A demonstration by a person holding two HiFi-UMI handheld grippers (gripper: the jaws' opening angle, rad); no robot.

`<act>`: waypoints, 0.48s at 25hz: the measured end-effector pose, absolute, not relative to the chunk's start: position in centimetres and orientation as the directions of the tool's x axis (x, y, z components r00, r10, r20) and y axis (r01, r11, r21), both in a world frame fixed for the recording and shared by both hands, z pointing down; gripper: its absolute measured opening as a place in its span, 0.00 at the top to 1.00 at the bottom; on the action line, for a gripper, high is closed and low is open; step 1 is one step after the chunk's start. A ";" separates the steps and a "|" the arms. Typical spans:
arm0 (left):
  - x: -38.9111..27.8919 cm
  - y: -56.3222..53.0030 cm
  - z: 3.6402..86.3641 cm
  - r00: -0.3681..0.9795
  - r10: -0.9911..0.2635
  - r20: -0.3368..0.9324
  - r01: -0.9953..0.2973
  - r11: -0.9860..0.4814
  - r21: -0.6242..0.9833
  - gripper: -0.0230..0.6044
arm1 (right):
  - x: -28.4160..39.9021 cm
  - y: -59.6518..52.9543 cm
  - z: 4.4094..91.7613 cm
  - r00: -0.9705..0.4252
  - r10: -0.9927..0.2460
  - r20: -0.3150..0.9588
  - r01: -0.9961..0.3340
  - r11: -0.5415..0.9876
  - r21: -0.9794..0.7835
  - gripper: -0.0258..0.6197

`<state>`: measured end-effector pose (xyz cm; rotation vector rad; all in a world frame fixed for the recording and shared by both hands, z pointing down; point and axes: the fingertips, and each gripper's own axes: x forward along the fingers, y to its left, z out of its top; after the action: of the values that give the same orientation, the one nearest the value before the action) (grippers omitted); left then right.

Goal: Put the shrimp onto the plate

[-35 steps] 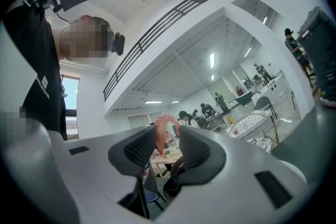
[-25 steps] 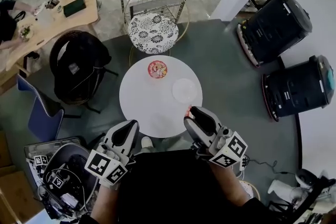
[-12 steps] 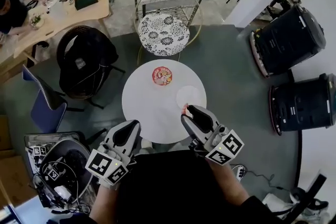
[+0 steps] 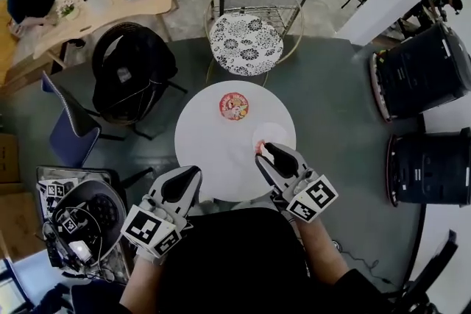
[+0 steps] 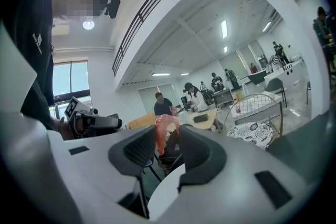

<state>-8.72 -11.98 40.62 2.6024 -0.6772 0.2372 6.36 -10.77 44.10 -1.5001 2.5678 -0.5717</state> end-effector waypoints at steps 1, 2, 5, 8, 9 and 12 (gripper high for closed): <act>-8.4 -11.9 40.7 0.863 -0.424 0.276 -0.502 -0.784 0.365 0.95 | 6.5 -10.9 44.8 -0.513 -0.852 0.107 -0.815 0.444 -0.371 0.73; -8.2 -11.8 40.8 0.859 -0.426 0.283 -0.507 -0.783 0.360 0.95 | 6.7 -11.0 45.6 -0.521 -0.845 0.124 -0.815 0.448 -0.367 0.73; -7.3 -11.3 41.2 0.845 -0.437 0.308 -0.527 -0.778 0.343 0.95 | 7.3 -11.3 48.1 -0.538 -0.822 0.185 -0.817 0.456 -0.352 0.73; -6.3 -10.9 41.8 0.833 -0.443 0.331 -0.541 -0.776 0.324 0.95 | 7.9 -11.5 50.9 -0.554 -0.790 0.262 -0.820 0.465 -0.333 0.73; -5.9 -10.8 42.0 0.830 -0.445 0.337 -0.546 -0.775 0.320 0.95 | 8.1 -11.6 51.8 -0.558 -0.779 0.287 -0.821 0.467 -0.329 0.73; -5.0 -10.6 42.5 0.819 -0.452 0.352 -0.558 -0.768 0.313 0.95 | 8.8 -12.0 54.4 -0.566 -0.745 0.353 -0.821 0.473 -0.320 0.73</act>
<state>-5.01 -10.58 42.53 2.5952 -0.7560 0.3598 8.80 -11.98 54.43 -1.5210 2.8339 -0.7676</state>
